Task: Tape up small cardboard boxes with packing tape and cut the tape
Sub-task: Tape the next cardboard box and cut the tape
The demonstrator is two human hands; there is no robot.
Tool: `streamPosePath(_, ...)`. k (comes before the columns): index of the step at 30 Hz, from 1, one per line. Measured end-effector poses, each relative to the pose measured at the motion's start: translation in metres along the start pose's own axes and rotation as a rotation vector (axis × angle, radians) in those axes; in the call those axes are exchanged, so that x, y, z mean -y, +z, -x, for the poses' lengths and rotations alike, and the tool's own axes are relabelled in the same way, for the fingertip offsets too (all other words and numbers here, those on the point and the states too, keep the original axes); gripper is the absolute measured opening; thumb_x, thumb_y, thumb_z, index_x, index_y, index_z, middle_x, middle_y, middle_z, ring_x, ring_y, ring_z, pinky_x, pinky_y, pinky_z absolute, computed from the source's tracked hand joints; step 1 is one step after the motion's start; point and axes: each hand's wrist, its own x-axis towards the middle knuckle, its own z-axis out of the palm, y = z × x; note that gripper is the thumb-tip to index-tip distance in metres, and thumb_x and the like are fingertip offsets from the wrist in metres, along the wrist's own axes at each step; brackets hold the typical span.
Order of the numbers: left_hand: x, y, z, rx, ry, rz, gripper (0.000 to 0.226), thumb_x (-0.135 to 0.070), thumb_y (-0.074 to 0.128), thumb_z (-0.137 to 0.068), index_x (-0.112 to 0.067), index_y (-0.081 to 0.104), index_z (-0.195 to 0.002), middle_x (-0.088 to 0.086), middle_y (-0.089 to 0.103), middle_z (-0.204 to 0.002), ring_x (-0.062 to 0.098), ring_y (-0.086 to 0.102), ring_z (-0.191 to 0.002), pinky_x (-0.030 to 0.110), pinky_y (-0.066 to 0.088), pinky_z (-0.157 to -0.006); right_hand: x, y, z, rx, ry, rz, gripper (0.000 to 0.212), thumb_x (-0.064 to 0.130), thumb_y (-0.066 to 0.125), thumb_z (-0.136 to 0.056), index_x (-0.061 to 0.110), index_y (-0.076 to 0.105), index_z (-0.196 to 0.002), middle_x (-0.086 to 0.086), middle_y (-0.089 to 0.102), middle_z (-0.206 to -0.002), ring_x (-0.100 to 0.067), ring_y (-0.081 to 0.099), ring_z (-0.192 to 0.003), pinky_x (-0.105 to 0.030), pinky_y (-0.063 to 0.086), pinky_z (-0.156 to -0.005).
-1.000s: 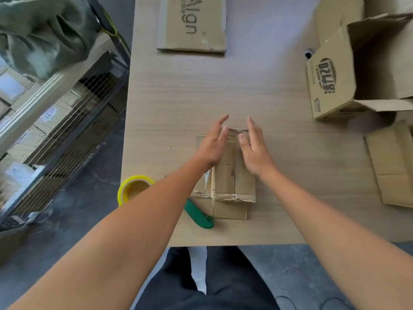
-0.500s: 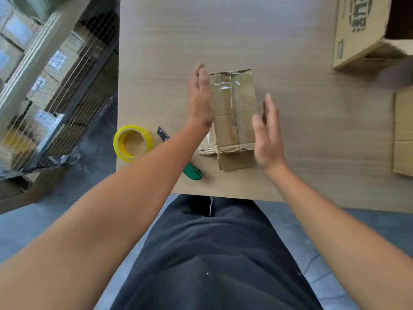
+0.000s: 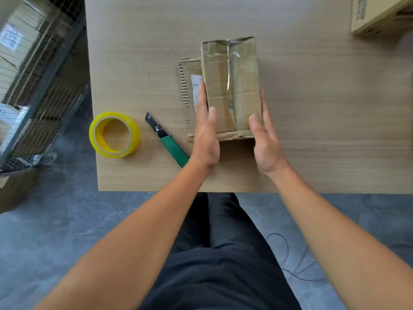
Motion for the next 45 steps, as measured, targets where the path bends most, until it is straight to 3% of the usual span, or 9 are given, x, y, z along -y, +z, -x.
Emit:
streamPosePath(6, -0.008, -0.014, -0.002, 0.081, -0.012, -0.298, 0.062, -0.042, 0.018, -0.108, -0.015, -0.001, -0.161, -0.008, 0.000, -0.168, 0.003, -0.003, -0.153, 0.030, 0.002, -0.126, 0.017, -0.005, -0.004, -0.058, 0.073, 0.197, 0.060, 0.033, 0.048, -0.104, 0.022, 0.026, -0.158, 0.009, 0.039, -0.158, 0.000, 0.036, -0.143, -0.023, 0.029, -0.119)
streamPosePath(10, -0.031, -0.021, -0.003, 0.092, -0.187, -0.549, 0.063, -0.049, 0.018, -0.104, -0.023, 0.014, -0.161, 0.001, 0.036, -0.159, 0.026, 0.019, -0.148, 0.046, 0.016, -0.121, 0.062, -0.001, -0.009, -0.086, 0.150, 0.174, 0.032, 0.021, 0.058, -0.098, 0.022, 0.052, -0.129, 0.008, 0.067, -0.120, -0.007, 0.062, -0.113, -0.032, 0.046, -0.102)
streamPosePath(16, -0.085, -0.042, -0.013, 0.151, 0.170, -0.123, 0.063, 0.002, 0.047, -0.094, -0.028, 0.036, -0.148, 0.003, 0.042, -0.155, 0.021, 0.047, -0.135, 0.034, 0.047, -0.104, 0.147, -0.001, 0.004, -0.222, 0.029, -0.179, 0.052, 0.066, 0.038, -0.086, 0.026, 0.061, -0.110, 0.008, 0.070, -0.113, -0.008, 0.057, -0.106, -0.040, 0.033, -0.090)
streamPosePath(19, -0.100, -0.053, -0.012, 0.233, 0.094, 0.127, 0.049, -0.008, 0.044, -0.080, -0.030, 0.060, -0.121, -0.013, 0.056, -0.141, 0.003, 0.048, -0.133, 0.032, 0.041, -0.107, 0.158, -0.014, 0.017, -0.149, -0.051, -0.290, 0.050, 0.065, 0.042, -0.090, 0.023, 0.060, -0.109, -0.007, 0.070, -0.114, -0.023, 0.061, -0.105, -0.042, 0.045, -0.089)
streamPosePath(24, -0.095, -0.047, -0.002, 0.196, -0.232, 0.227, 0.070, -0.077, 0.046, -0.082, -0.027, 0.048, -0.131, 0.005, 0.065, -0.129, 0.022, 0.063, -0.115, 0.044, 0.053, -0.091, 0.113, -0.016, 0.033, -0.158, 0.051, 0.128, 0.064, 0.052, 0.066, -0.085, 0.027, 0.037, -0.136, -0.004, 0.057, -0.133, -0.021, 0.056, -0.123, -0.055, 0.043, -0.109)
streamPosePath(30, -0.075, -0.035, 0.002, 0.038, -0.178, -0.121, 0.050, -0.024, 0.050, -0.103, -0.041, 0.025, -0.142, 0.006, 0.057, -0.133, 0.017, 0.066, -0.105, 0.035, 0.059, -0.081, 0.078, -0.005, 0.034, -0.276, -0.073, 0.782, 0.068, 0.052, 0.067, -0.088, 0.038, 0.036, -0.146, -0.001, 0.041, -0.137, -0.023, 0.043, -0.128, -0.038, 0.042, -0.103)
streamPosePath(33, -0.066, -0.037, -0.005, 0.092, 0.114, -0.531, 0.073, -0.010, 0.056, -0.097, -0.046, 0.020, -0.150, 0.003, 0.025, -0.158, 0.021, 0.039, -0.140, 0.035, 0.041, -0.110, 0.086, -0.003, 0.015, -0.257, 0.069, 0.879, 0.068, 0.068, 0.058, -0.085, 0.031, 0.045, -0.141, 0.000, 0.036, -0.130, -0.026, 0.050, -0.122, -0.044, 0.047, -0.101)
streamPosePath(38, -0.065, -0.042, -0.024, 0.286, 0.139, -0.921, 0.071, -0.069, 0.068, -0.080, -0.039, 0.051, -0.143, -0.013, 0.003, -0.166, 0.027, 0.010, -0.152, 0.048, 0.022, -0.121, 0.097, -0.011, -0.009, -0.109, 0.143, 0.952, 0.062, 0.056, 0.068, -0.082, 0.031, 0.048, -0.135, -0.001, 0.028, -0.124, -0.029, 0.050, -0.116, -0.043, 0.046, -0.105)
streamPosePath(45, -0.047, -0.047, -0.013, 0.488, 0.151, -1.183, 0.136, -0.091, 0.064, -0.055, -0.046, -0.017, -0.154, -0.007, -0.035, -0.161, 0.029, -0.027, -0.150, 0.052, 0.001, -0.121, 0.076, -0.027, 0.027, 0.081, -0.019, 1.505, 0.099, 0.076, 0.062, -0.076, 0.052, 0.004, -0.153, 0.003, 0.011, -0.151, -0.034, 0.031, -0.135, -0.053, 0.043, -0.102)
